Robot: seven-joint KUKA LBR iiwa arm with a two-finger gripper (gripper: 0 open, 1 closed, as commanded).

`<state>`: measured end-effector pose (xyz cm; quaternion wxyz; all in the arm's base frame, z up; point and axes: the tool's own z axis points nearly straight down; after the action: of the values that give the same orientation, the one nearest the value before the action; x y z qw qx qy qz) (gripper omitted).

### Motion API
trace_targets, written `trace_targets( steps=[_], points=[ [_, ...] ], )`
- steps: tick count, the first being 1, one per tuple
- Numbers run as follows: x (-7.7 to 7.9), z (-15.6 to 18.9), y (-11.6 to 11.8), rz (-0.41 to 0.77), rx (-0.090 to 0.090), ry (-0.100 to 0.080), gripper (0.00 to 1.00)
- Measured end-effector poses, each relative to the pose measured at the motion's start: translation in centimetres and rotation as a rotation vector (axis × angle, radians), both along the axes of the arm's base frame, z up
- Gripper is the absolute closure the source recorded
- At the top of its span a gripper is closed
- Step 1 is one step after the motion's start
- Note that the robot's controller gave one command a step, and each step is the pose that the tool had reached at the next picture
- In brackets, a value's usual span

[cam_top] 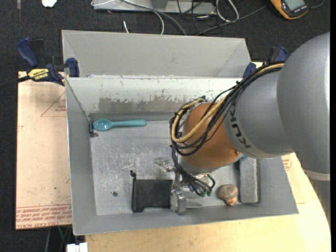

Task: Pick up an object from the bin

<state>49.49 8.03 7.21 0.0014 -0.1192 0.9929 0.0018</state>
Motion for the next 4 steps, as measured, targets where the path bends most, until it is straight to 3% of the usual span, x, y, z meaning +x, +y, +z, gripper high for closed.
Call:
trace_targets(
  steps=[1, 2, 4],
  points=[
    [-0.7, 0.2, 1.0, -0.127, 0.0, -0.015, 0.0],
    [1.1, -0.2, 1.4, -0.223, 0.003, -0.01, 1.0],
    [0.6, -0.2, 2.5, -0.25, 0.004, -0.011, 1.0]
  ],
)
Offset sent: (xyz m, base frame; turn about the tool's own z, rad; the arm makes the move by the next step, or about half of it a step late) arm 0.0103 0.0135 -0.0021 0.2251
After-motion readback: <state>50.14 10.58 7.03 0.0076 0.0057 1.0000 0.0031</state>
